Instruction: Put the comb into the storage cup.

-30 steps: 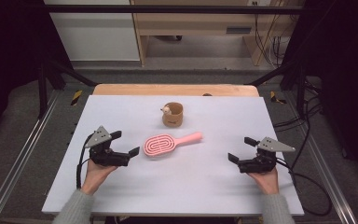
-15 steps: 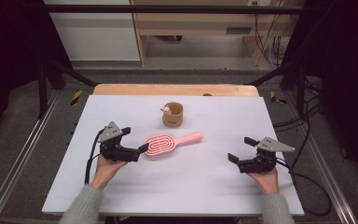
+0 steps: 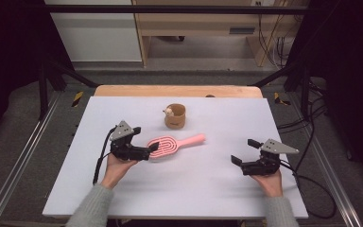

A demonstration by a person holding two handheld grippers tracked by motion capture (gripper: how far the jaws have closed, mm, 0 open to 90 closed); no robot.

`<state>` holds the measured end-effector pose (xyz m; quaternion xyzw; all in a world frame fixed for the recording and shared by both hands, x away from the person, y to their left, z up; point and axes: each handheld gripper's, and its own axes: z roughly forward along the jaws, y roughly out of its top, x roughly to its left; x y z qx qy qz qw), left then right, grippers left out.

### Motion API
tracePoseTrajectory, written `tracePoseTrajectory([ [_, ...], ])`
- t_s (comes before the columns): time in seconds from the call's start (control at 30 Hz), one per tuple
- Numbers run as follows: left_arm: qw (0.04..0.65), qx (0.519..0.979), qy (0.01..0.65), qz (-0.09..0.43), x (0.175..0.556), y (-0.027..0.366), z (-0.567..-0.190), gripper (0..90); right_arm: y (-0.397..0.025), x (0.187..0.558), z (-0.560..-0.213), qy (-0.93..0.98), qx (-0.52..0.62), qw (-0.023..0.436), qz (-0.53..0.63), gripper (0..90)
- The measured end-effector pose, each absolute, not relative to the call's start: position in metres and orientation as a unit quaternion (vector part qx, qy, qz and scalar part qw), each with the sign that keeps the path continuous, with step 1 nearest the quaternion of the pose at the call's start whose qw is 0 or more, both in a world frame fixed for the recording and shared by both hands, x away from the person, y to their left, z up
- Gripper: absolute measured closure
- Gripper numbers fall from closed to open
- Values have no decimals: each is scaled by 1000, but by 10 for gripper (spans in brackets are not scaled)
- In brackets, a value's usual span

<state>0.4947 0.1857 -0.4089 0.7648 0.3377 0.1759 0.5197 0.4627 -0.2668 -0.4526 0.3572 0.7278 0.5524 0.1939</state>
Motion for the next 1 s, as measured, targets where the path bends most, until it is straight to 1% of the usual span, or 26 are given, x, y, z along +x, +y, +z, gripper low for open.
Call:
tracePoseTrajectory([
  [0.53, 512, 768, 344, 170, 503, 164, -410, 181, -267, 463, -453, 729, 357, 194, 551, 3],
  [0.7, 513, 767, 346, 171, 505, 158, -411, 245, -266, 463, -453, 729, 357, 194, 551, 3],
  [0.9, 506, 771, 346, 171, 507, 151, -413, 349, -266, 463, -453, 729, 357, 194, 550, 3],
  [1.0, 505, 772, 348, 168, 509, 147, -415, 381, -266, 463, -453, 730, 357, 193, 549, 3],
])
